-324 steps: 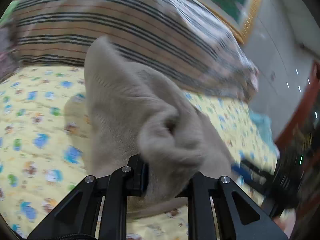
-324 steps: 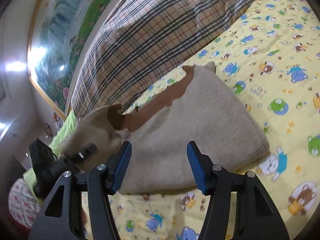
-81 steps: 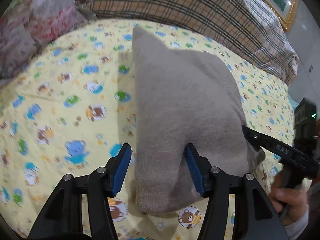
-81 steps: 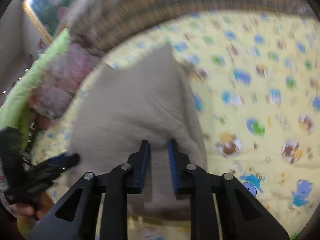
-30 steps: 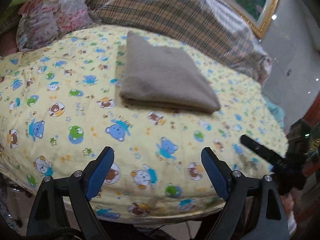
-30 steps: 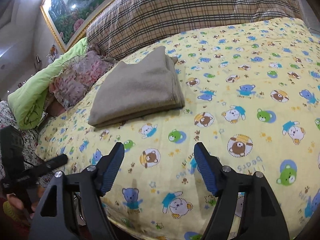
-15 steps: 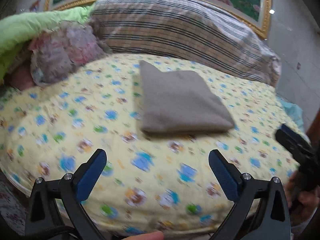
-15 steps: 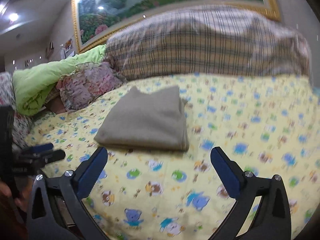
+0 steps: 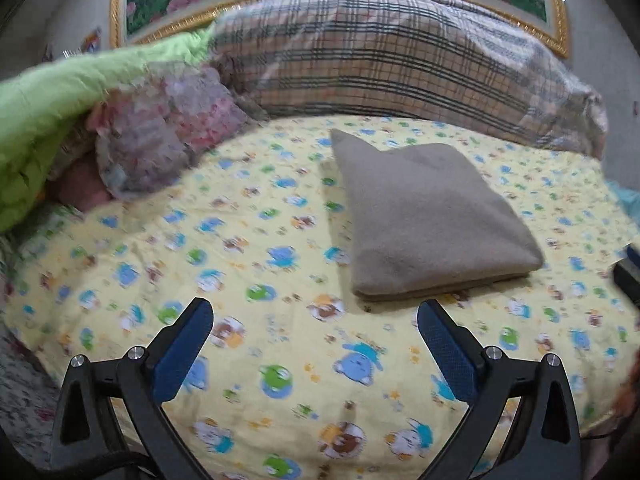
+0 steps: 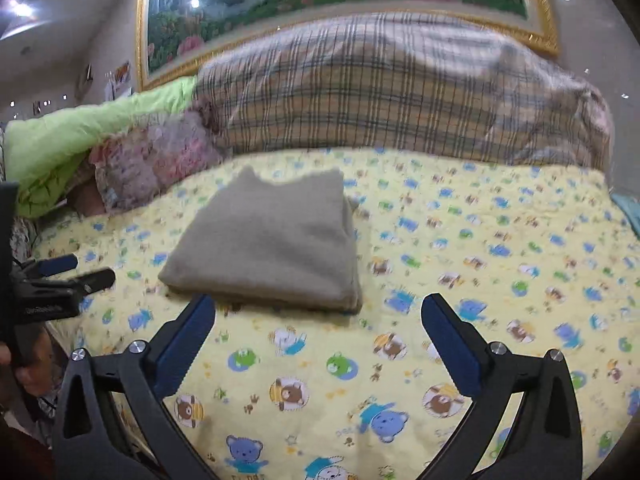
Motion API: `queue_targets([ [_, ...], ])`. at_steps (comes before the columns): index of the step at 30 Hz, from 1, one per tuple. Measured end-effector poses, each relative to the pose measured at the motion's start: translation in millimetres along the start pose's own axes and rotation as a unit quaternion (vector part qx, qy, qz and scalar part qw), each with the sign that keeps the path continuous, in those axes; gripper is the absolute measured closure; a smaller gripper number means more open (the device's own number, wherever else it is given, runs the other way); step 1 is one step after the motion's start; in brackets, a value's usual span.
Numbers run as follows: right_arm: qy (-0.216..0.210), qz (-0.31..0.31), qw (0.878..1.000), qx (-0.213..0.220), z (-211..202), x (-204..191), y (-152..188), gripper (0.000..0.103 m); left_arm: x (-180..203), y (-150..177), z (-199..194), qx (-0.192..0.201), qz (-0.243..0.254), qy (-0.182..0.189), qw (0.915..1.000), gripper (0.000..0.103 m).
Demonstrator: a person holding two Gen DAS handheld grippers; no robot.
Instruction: Fold small clothes
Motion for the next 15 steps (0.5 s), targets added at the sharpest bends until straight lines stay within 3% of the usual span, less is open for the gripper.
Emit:
queue_targets([
  [3, -0.002, 0.004, 0.999, 0.051, -12.8, 4.9, -2.9, 0.0, 3.0, -11.4, -2.0, 0.022, 0.001, 0.012, 0.9997, 0.001],
  [5, -0.033, 0.005, 0.999, 0.026, -4.0, 3.5, -2.7, 0.0, 4.9, -20.3, 0.3, 0.013, -0.012, 0.024, 0.9995, 0.001],
  [8, -0.032, 0.0, 0.999, 0.01, 4.2, -1.1, -2.9, 0.0, 6.9, -25.9, 2.4, 0.006, -0.033, 0.034, 0.9989, 0.001],
  [12, -0.069, 0.014, 0.997, -0.015, 21.8, -6.1, 3.6, 0.0, 14.5, -15.4, 7.9, -0.003, -0.021, 0.034, 0.9992, 0.001],
  [15, -0.07, 0.013, 0.996, -0.047, 36.2, -9.0, 8.2, 0.0, 19.3, -4.3, 13.2, -0.011, -0.008, 0.032, 0.9994, 0.001],
])
Point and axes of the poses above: each gripper's, at about its wrist camera, not at the fingertips, and z roughly the way its jaws point, x to its right, y to its underside, the point moved 4 cm from there along z, roughly the way its jaws point, and after that the axes turned 12 degrees about -z, right-handed, at the moved point
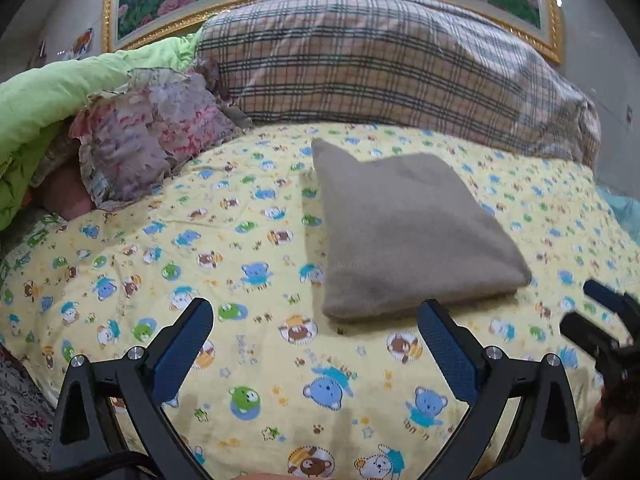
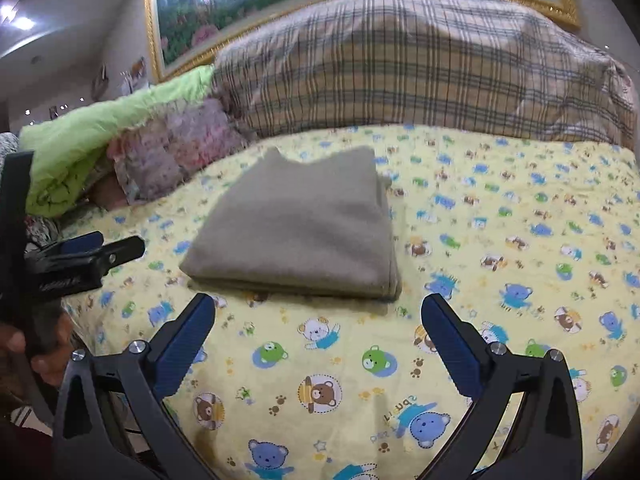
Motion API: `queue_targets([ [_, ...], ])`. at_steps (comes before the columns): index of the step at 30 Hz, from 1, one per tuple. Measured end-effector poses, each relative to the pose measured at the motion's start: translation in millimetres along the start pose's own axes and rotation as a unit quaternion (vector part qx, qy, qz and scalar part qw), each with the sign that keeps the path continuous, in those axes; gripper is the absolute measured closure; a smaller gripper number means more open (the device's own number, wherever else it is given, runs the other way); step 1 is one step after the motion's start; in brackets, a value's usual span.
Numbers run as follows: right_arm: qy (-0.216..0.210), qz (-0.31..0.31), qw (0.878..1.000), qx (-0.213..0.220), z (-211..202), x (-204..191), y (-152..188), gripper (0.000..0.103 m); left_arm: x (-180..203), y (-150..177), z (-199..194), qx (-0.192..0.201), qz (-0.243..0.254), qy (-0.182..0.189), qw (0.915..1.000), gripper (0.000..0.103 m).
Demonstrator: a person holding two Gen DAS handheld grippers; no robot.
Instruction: Fold small clothes
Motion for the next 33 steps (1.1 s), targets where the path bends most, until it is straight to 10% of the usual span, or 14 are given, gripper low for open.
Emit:
queue_targets([
  [33, 0.023, 0.0, 0.999, -0.046, 59.2, -6.4, 0.1, 0.0, -2.5, 16.2, 54.3, -0.069, -0.003, -0.025, 0.9973, 0.001],
])
Point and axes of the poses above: each gripper's, at about its wrist camera, not at the fingertips, and z roughly the way its jaws point, x to its right, y to its underside, the point moved 4 cm from there along z, roughly the way its jaws point, and after that the axes turned 12 degrees about -z, right-handed, at the moved point
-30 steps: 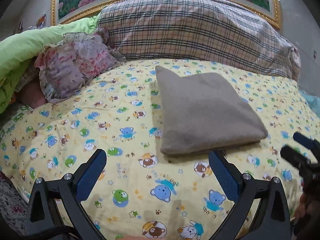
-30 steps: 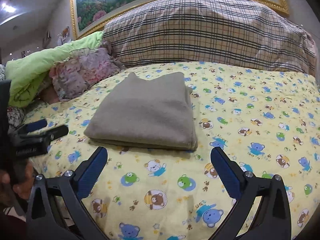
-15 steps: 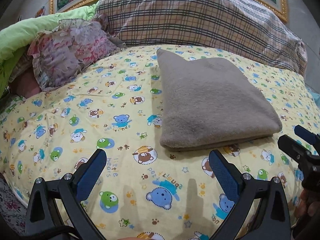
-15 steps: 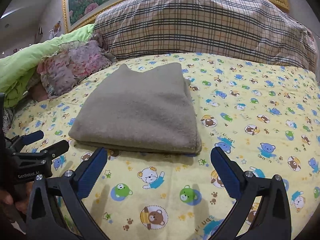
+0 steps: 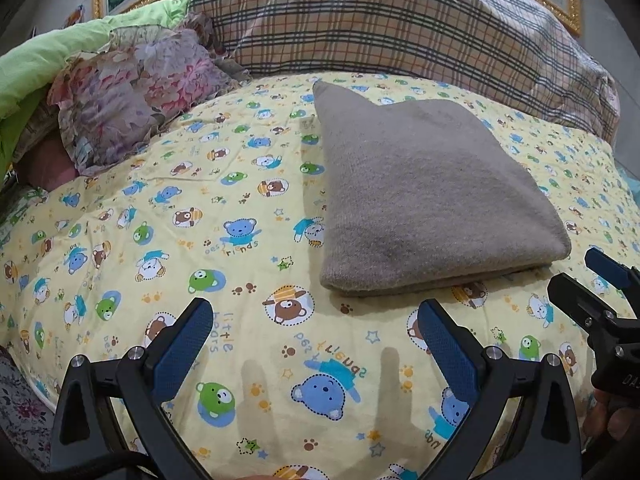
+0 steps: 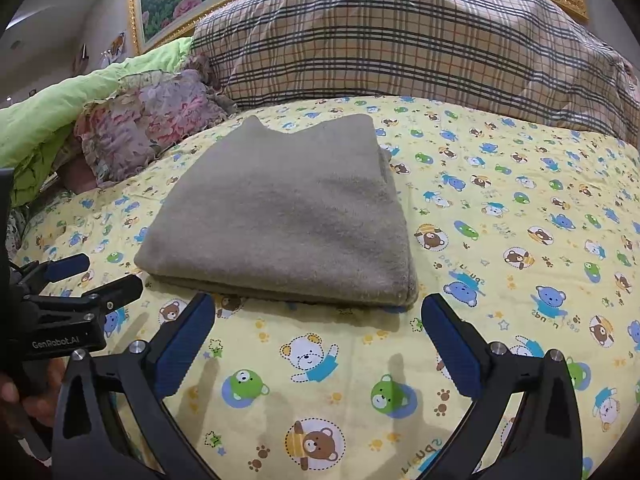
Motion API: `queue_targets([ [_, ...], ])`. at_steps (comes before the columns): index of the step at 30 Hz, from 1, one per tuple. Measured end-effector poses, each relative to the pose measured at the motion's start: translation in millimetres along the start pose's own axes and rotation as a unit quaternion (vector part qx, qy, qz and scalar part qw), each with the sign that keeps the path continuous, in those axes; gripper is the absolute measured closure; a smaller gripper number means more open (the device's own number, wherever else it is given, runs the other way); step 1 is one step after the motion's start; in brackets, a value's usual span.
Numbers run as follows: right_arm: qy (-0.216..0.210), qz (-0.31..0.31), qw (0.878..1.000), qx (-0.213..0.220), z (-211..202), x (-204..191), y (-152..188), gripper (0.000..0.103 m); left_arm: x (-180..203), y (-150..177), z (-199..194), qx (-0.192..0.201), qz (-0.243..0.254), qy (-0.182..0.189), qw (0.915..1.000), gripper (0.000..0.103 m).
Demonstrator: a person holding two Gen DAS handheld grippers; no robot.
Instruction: Fold small clothes
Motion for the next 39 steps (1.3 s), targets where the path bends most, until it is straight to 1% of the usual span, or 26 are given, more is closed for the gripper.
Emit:
queue_targets([
  [7, -0.008, 0.006, 1.0, 0.004, -1.7, -1.0, -2.1, 0.0, 0.1, -1.5, -3.7, 0.005, 0.0, -0.001, 1.0, 0.001],
  [39, -0.029, 0.008, 1.0, 0.008, -1.2, 0.0, -13.5, 0.0, 0.9, -3.3, 2.3, -0.02, -0.007, 0.001, 0.9998, 0.001],
])
Point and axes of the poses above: each gripper's, at about its wrist camera, not at the fingertips, and z roughly the way its jaws point, x to its right, y to its underside, the point moved 4 cm from there along z, roughly the way its jaws point, and after that the axes turned 12 degrees about -z, right-handed, at the moved point
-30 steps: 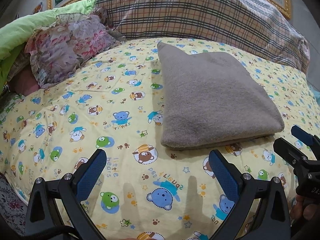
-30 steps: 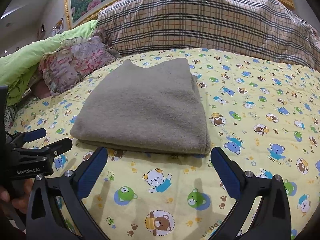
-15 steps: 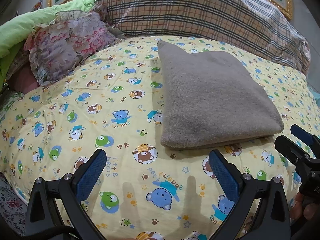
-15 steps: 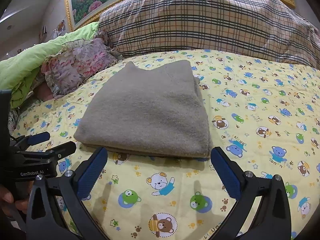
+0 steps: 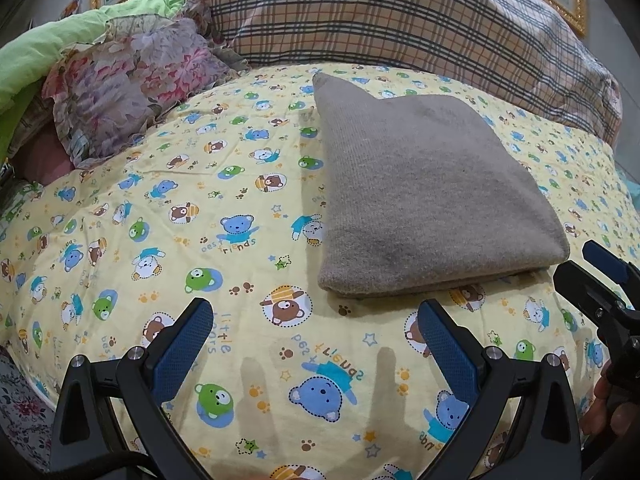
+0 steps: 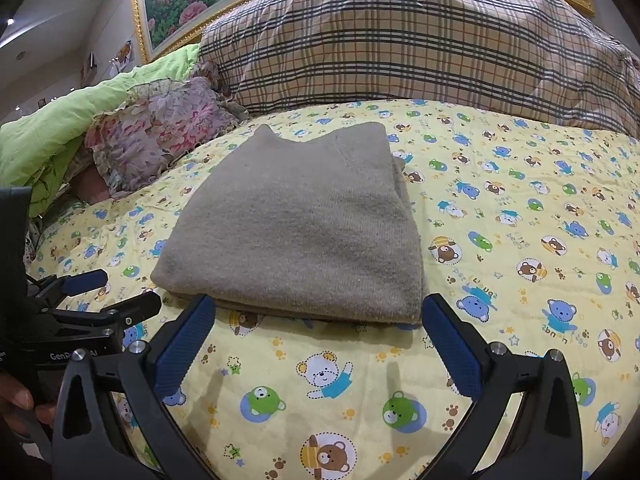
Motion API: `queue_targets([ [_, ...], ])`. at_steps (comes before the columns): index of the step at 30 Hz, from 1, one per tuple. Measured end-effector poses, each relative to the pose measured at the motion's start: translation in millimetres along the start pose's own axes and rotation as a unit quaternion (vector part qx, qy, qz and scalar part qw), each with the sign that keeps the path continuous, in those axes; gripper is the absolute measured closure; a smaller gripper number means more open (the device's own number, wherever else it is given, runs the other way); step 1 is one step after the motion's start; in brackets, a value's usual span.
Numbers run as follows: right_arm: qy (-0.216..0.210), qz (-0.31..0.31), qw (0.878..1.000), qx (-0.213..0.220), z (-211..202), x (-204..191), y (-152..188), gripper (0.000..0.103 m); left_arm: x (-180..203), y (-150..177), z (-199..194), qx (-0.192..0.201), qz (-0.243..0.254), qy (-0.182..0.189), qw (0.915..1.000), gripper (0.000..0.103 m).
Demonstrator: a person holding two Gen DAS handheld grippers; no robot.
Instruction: Fold small clothes
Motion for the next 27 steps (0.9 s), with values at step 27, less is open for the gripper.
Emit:
queue_targets([
  [27, -0.003, 0.012, 1.0, -0.002, -0.9, 7.3, 1.9, 0.0, 1.0, 0.1, 0.0, -0.003, 0.005, 0.002, 1.0, 0.001],
])
Point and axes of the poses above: each gripper's, at about its wrist camera, not at the fingertips, and z roughly the way its jaws point, x to its right, y to its underside, the point moved 4 cm from there along z, roughly the way its jaws point, and after that the axes turned 12 degrees about -z, right-handed, at the moved point
